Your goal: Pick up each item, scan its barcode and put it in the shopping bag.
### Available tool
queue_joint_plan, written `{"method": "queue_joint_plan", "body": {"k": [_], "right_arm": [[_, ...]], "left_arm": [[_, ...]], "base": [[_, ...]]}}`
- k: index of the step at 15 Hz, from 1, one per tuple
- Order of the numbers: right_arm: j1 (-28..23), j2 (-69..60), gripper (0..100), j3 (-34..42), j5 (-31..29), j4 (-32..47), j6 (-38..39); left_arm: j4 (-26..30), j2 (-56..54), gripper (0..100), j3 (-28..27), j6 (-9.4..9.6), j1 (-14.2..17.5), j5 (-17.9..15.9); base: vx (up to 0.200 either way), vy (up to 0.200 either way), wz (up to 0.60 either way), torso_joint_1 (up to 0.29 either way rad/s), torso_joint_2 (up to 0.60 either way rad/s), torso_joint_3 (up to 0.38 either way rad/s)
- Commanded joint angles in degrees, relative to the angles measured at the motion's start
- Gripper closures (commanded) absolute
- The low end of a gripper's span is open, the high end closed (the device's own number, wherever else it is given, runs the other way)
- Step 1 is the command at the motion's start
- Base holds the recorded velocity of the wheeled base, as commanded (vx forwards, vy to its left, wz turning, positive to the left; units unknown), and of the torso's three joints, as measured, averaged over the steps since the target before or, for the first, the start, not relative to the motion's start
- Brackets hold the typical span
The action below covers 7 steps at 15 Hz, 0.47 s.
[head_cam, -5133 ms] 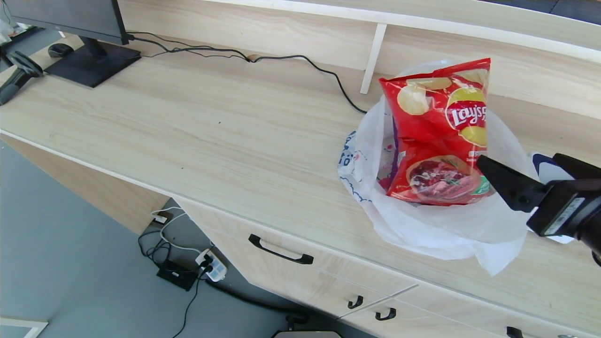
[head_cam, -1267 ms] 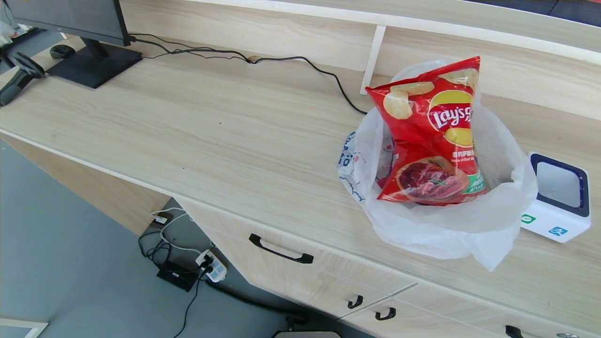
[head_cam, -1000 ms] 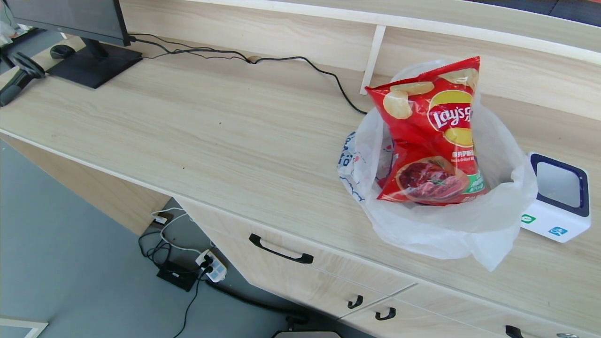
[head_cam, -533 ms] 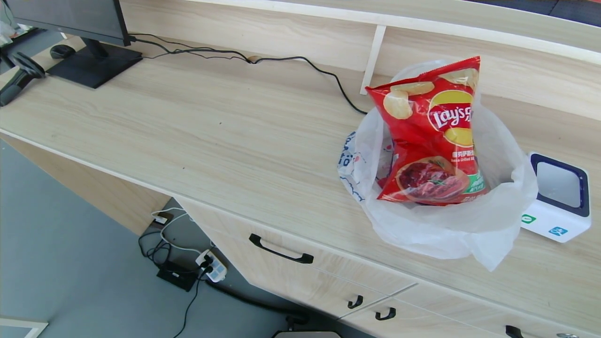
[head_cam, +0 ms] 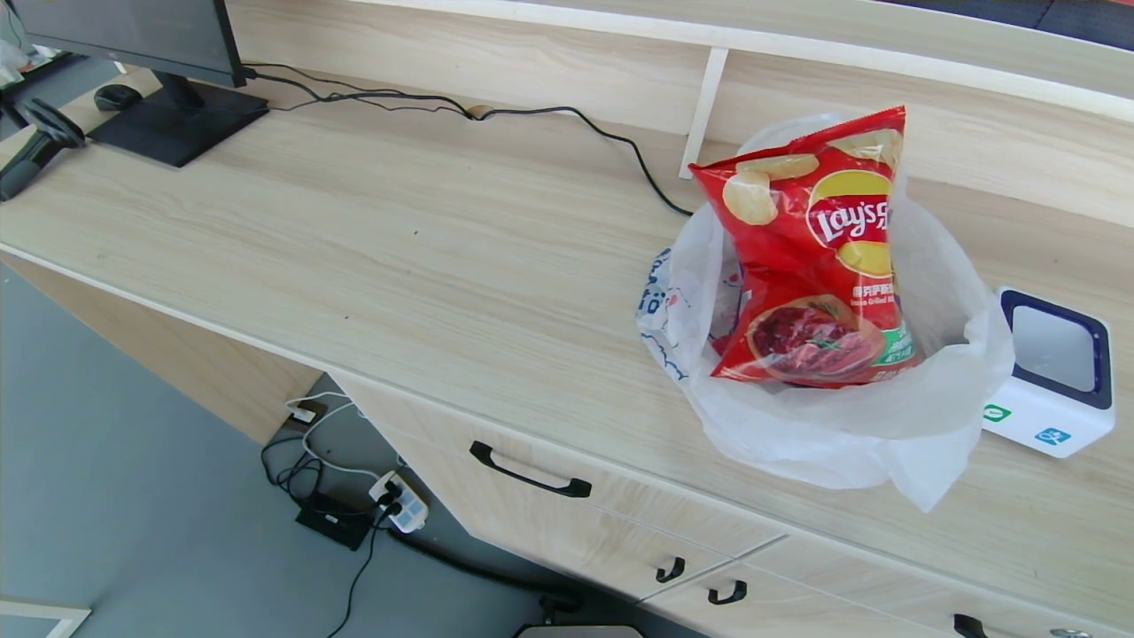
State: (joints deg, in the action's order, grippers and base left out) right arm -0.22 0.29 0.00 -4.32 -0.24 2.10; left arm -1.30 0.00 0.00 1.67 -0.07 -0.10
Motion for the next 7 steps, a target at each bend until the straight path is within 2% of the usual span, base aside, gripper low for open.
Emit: {"method": "queue_joint_plan", "body": {"k": [1, 7], "right_arm": [[0.04, -0.20, 0, 0.00, 0.01, -0.02, 0.01], [0.04, -0.20, 0, -0.09, 0.01, -0.02, 0.10]], "left_arm": [[-0.01, 0.09, 0, 0.00, 0.00, -0.01, 0.01], [-0.01, 0.09, 0, 0.00, 0.00, -0.01, 0.01]], "base": [[0.000, 0.000, 0.00, 0.000, 0.00, 0.000], [0.000, 0.000, 0.00, 0.000, 0.00, 0.000]]}}
